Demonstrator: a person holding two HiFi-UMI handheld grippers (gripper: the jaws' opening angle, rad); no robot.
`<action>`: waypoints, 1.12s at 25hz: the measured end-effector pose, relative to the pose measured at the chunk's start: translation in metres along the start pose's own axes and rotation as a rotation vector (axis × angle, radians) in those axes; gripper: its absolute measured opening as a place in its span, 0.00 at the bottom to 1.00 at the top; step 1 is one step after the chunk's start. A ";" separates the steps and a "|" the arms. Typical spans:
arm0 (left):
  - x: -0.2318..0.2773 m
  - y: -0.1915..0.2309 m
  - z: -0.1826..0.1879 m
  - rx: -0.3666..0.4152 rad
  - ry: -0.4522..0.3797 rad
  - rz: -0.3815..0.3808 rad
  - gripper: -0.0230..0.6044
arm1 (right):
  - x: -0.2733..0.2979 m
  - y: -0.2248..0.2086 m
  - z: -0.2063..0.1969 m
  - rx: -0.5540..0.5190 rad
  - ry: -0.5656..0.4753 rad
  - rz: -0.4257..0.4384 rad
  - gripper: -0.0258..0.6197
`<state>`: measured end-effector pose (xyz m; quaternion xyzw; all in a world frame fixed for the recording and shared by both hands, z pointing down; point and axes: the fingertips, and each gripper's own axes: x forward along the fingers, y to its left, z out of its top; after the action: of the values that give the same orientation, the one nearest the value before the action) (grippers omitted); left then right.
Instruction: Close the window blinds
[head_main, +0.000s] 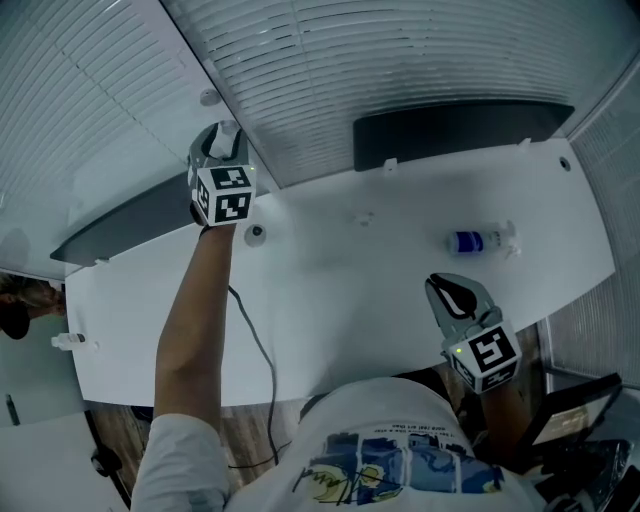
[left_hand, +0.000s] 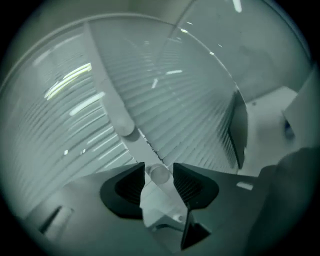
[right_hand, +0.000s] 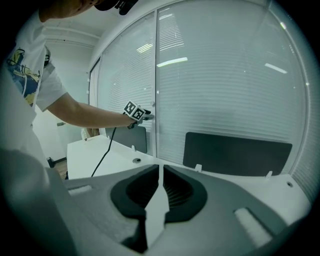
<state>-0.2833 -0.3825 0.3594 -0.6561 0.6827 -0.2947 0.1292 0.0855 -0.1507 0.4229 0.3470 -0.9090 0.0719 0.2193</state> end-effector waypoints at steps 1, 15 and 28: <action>0.000 -0.004 0.000 0.115 0.004 -0.009 0.31 | 0.000 0.001 0.001 0.000 -0.002 0.002 0.07; 0.019 -0.014 -0.022 1.201 0.075 0.008 0.30 | -0.001 0.005 -0.002 0.019 0.006 0.004 0.07; 0.022 -0.014 -0.022 1.245 0.074 0.021 0.22 | -0.003 0.003 -0.005 0.032 0.003 -0.009 0.07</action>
<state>-0.2865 -0.3982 0.3898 -0.4404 0.3933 -0.6586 0.4665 0.0877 -0.1454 0.4258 0.3543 -0.9059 0.0859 0.2154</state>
